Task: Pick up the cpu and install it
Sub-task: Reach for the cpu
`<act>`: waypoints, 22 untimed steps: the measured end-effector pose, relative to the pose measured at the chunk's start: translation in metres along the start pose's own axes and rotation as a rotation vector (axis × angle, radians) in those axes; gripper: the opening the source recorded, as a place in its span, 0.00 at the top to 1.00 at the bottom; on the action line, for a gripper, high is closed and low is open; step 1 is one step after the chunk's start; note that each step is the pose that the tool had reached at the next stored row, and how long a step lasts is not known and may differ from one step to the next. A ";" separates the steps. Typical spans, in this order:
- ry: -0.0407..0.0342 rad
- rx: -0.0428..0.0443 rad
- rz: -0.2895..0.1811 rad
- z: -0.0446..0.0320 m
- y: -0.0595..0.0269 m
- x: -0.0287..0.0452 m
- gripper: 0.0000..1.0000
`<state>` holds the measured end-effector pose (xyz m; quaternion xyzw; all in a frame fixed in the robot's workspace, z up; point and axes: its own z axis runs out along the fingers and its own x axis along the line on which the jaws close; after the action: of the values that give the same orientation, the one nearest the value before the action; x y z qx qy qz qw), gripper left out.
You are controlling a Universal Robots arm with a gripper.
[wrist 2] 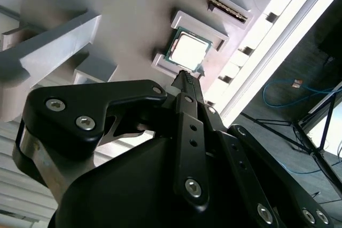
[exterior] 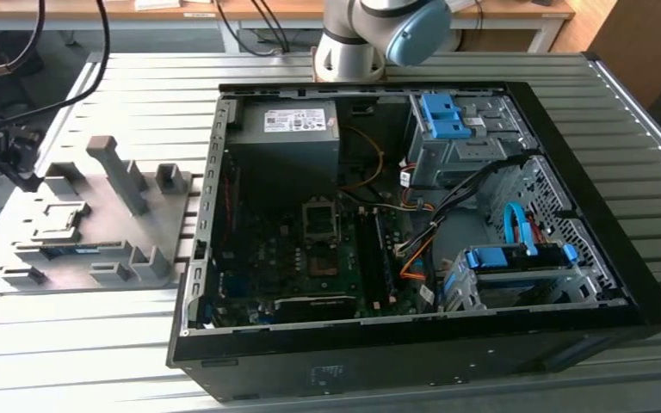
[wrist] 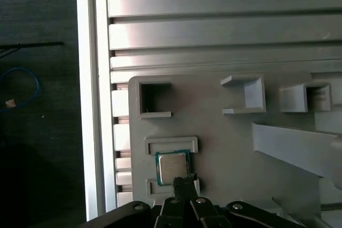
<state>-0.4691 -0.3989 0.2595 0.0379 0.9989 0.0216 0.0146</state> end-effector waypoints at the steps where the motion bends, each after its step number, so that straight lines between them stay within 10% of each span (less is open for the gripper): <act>1: -0.0001 -0.0001 0.000 0.0018 -0.0001 0.0013 0.90; 11: -0.0004 -0.0003 0.000 0.0168 -0.0023 0.0224 0.90; 22: 0.0027 0.0023 -0.003 0.0327 -0.0015 0.0034 0.90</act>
<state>-0.4716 -0.3987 0.2267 0.0366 0.9990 0.0205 0.0132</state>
